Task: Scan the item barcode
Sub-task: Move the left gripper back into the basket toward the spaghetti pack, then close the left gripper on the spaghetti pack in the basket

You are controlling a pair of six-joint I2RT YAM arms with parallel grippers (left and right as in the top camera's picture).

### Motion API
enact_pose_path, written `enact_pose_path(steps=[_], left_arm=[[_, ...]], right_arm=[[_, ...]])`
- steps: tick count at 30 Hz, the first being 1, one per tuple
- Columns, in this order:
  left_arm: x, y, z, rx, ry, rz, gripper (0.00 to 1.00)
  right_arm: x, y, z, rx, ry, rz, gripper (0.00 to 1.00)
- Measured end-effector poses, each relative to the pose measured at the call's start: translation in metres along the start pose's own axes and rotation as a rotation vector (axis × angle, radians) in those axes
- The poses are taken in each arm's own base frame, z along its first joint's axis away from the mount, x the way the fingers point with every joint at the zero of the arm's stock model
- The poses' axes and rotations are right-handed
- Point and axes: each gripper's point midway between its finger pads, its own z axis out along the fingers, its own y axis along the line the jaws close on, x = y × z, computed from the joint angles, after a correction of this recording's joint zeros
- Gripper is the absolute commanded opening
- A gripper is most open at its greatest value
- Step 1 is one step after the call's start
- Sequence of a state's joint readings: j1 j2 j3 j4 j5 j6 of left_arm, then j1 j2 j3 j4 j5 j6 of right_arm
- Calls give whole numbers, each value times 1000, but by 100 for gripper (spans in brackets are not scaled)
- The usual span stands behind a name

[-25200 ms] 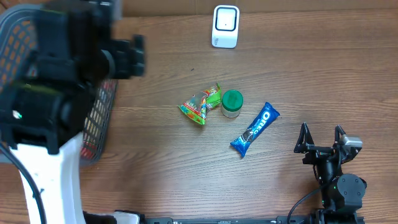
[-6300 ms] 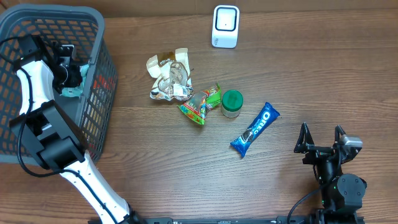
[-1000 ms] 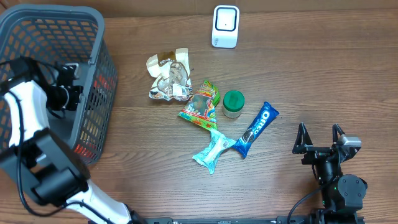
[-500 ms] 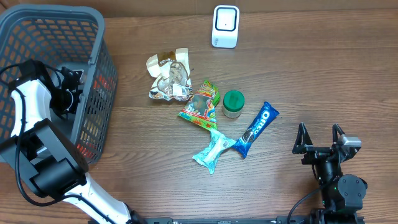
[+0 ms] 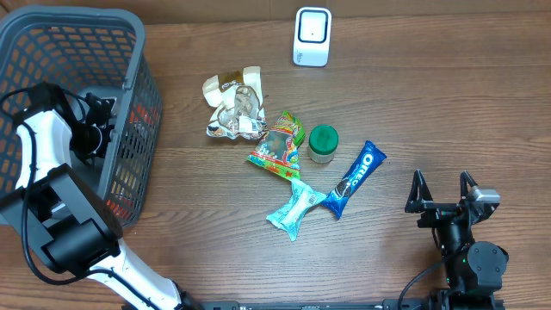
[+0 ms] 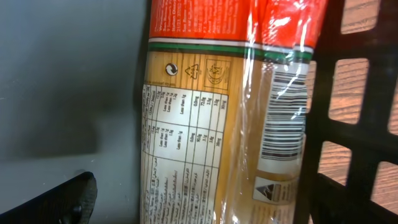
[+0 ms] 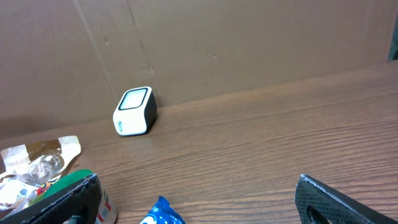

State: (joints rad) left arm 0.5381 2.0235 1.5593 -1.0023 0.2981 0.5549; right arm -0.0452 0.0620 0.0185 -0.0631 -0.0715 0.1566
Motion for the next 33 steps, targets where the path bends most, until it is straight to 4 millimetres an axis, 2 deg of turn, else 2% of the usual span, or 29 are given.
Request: enact_pose_path(steps=[24, 26, 31, 33], left_arm=[[16, 8, 18, -45, 34, 0, 100], [16, 8, 18, -47, 32, 1, 98], [15, 8, 19, -48, 28, -3, 77], [15, 8, 20, -45, 28, -3, 73]], right_arm=[[0, 0, 0, 0, 0, 0, 100], [0, 0, 0, 0, 0, 0, 100], [0, 0, 0, 0, 0, 0, 100], [0, 0, 0, 0, 0, 0, 100]])
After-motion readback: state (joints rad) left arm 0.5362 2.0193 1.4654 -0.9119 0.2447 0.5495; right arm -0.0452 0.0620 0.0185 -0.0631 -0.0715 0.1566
